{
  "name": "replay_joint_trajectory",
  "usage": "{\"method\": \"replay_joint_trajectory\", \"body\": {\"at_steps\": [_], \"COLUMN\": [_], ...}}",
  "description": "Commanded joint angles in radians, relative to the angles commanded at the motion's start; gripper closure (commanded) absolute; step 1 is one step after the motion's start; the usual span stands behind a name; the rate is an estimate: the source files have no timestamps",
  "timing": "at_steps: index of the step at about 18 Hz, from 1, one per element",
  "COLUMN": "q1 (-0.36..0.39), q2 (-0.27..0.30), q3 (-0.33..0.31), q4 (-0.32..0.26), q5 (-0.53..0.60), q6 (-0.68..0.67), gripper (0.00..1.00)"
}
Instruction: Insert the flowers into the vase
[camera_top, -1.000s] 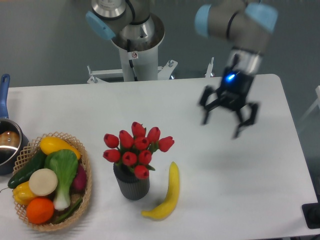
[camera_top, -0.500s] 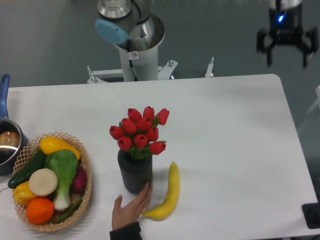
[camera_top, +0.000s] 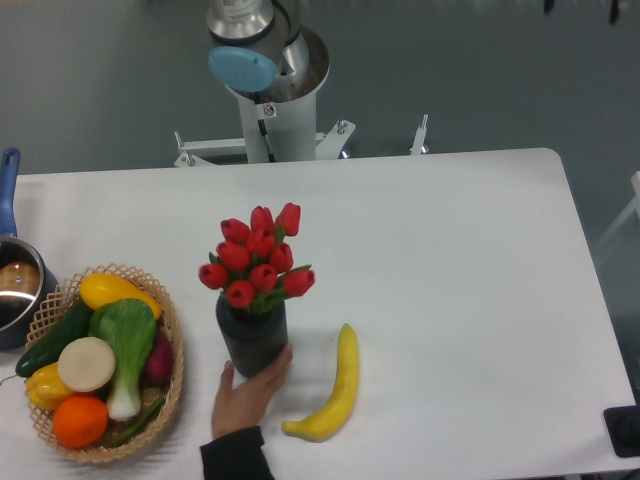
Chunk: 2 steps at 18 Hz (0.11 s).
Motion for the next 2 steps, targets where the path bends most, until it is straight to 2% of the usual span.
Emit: {"method": "replay_joint_trajectory", "body": {"at_steps": [2], "q1": [0.034], "q2": [0.005], "q3": [0.006], "q4": [-0.026], "q5": [0.000], "q6": [0.023], "gripper": [0.00]}}
